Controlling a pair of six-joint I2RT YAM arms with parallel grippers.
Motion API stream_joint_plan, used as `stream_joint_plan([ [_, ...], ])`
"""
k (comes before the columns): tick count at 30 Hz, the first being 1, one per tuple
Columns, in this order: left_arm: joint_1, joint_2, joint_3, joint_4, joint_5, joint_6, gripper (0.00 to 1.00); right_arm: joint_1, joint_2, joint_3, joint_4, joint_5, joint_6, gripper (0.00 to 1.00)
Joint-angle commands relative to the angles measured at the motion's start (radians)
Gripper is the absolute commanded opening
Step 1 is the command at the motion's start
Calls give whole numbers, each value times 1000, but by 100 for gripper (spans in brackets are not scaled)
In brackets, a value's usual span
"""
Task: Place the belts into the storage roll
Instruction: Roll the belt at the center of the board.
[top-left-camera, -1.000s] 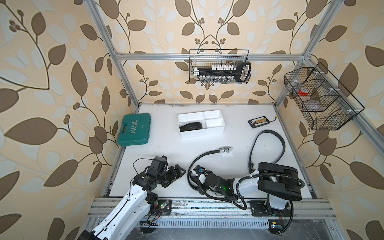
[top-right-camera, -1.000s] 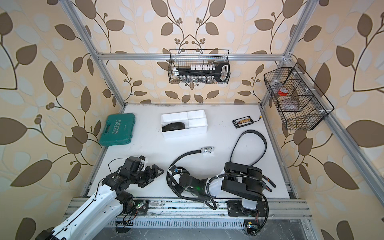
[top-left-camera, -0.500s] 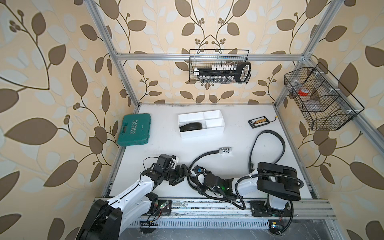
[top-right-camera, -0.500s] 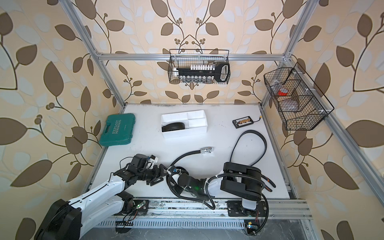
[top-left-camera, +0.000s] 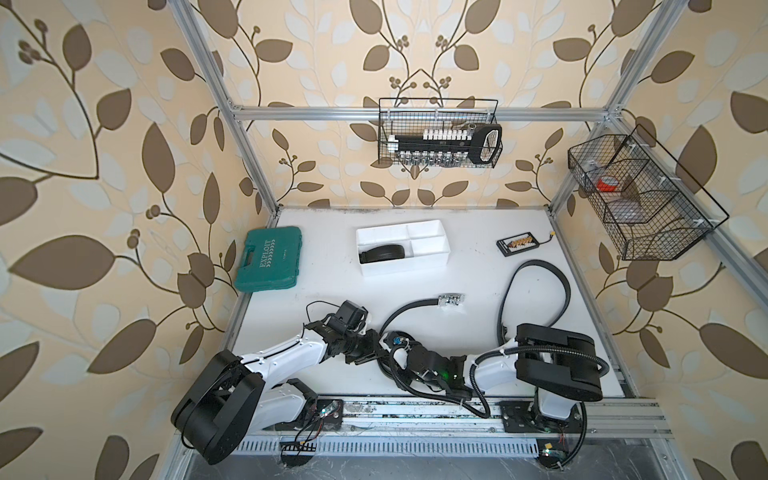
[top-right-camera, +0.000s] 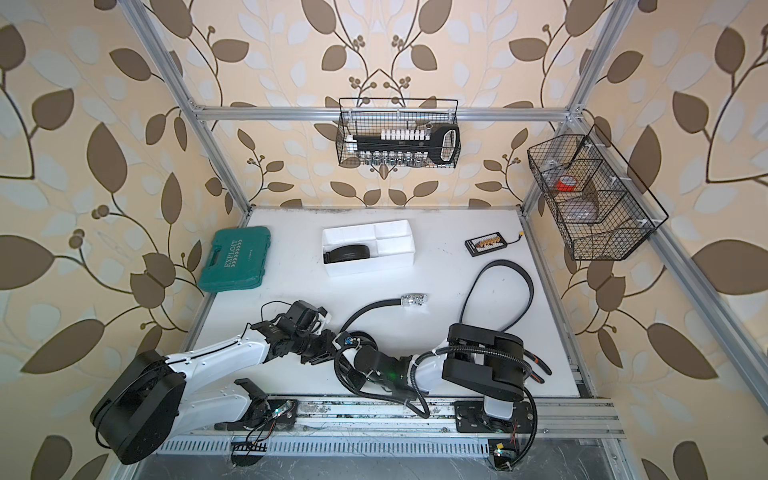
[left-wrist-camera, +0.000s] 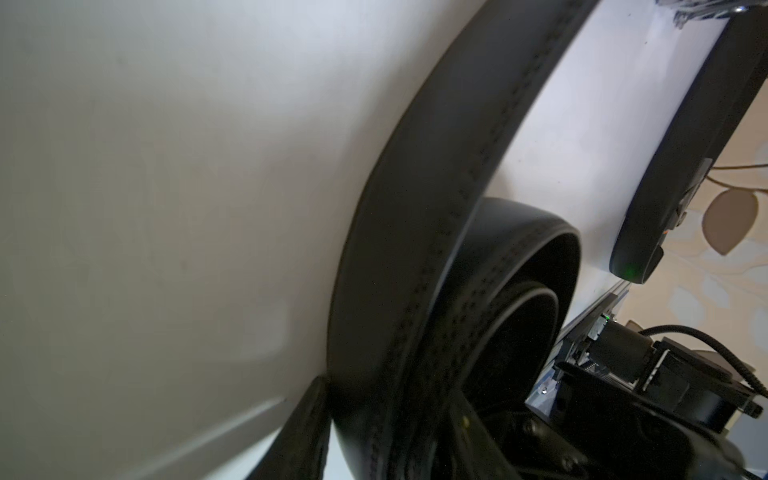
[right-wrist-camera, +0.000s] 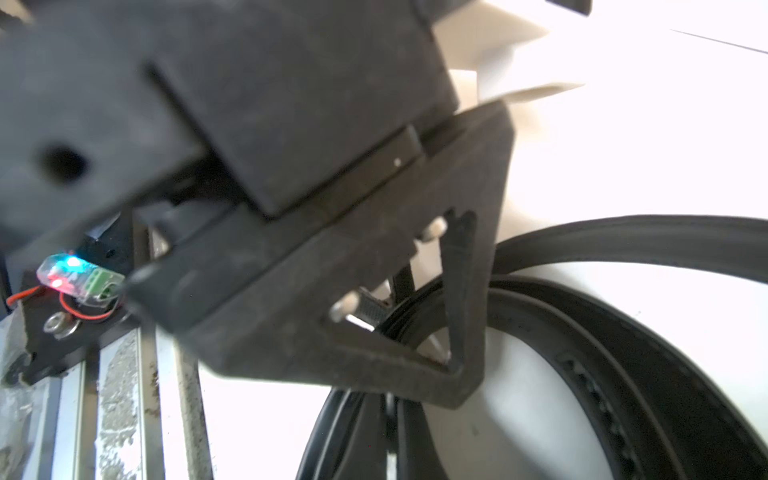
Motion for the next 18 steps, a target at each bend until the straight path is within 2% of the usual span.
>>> stream_joint_plan([
  [1,-30,49,17,-128,-99,65,32,15,9,-10,-123,-86,-3,0],
  [3,-47,73,33,-135,-113,70,23,14,-10,-13,-137,-95,-14,9],
  [5,-64,92,51,-143,-130,74,12,13,-42,-13,-170,-98,-16,23],
  [6,-65,98,63,-155,-138,76,8,14,-64,-15,-186,-109,-16,35],
  [9,-80,98,118,-215,-188,87,5,14,-192,-46,-255,-145,-17,73],
  [10,-88,98,138,-236,-206,91,5,12,-254,-59,-283,-167,-18,84],
  [11,-95,98,154,-251,-218,96,5,7,-308,-68,-312,-188,-16,90],
  [12,-101,103,167,-262,-228,102,5,-2,-378,-74,-347,-224,-14,96],
  [15,-111,126,196,-283,-244,123,6,-64,-566,-72,-469,-298,-2,97],
  [18,-120,156,215,-298,-253,146,5,-244,-728,-53,-595,-394,1,98],
])
